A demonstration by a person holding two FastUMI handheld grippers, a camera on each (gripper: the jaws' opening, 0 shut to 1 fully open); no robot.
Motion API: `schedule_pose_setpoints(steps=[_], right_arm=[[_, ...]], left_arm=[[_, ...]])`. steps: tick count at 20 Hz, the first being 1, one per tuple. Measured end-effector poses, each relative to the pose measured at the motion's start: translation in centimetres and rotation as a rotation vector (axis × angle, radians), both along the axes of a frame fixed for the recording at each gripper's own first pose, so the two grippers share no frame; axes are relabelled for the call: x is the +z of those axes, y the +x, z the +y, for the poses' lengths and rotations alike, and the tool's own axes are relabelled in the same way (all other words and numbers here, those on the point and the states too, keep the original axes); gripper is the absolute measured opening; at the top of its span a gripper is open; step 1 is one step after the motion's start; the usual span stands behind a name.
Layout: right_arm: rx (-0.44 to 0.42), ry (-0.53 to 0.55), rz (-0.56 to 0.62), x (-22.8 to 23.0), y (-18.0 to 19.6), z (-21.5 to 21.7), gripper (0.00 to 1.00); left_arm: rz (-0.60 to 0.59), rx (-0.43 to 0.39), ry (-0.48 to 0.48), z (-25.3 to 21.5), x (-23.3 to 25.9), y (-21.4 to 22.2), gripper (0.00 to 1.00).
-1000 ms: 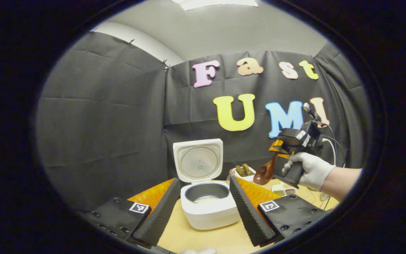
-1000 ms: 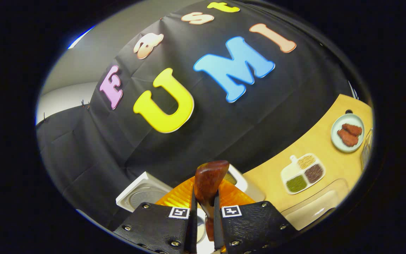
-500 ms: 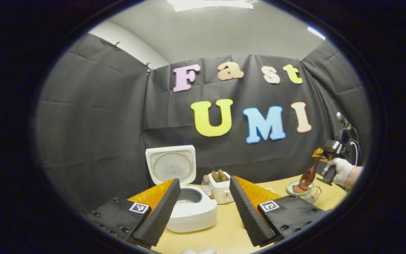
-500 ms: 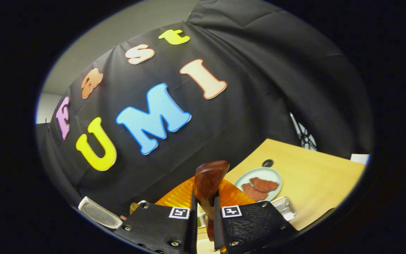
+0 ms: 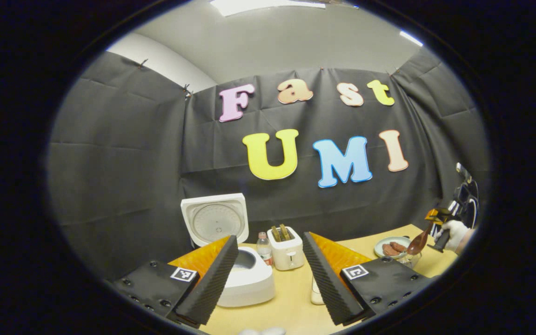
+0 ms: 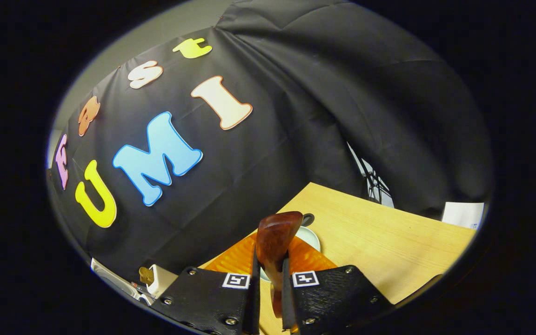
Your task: Close the left gripper, press the button to open the rice cooker; take a wooden spoon from the chopstick holder with the right hand, scoop a spoonful of rice and pour it into the rice cooker, then put the wooden spoon back into the chopstick holder.
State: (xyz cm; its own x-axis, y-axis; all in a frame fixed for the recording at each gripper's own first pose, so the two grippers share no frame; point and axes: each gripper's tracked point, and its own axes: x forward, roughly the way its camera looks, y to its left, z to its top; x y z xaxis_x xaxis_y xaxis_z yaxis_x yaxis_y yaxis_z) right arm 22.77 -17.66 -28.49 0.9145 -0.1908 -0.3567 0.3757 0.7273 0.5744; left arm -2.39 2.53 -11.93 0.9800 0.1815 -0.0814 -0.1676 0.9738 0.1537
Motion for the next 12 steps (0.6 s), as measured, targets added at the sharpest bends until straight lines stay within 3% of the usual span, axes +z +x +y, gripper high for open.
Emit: schedule_pose_setpoints(steps=[8, 12], right_arm=[[-0.027, 0.003, 0.117, -7.2, 0.9, 0.6, 0.19], [-0.060, 0.012, 0.121, -8.0, 0.9, 0.1, 0.19]], left_arm=[[0.038, 0.015, 0.023, 0.8, -1.2, 0.7, 0.99], [0.045, 0.013, 0.026, 0.8, -1.5, 0.9, 0.99]])
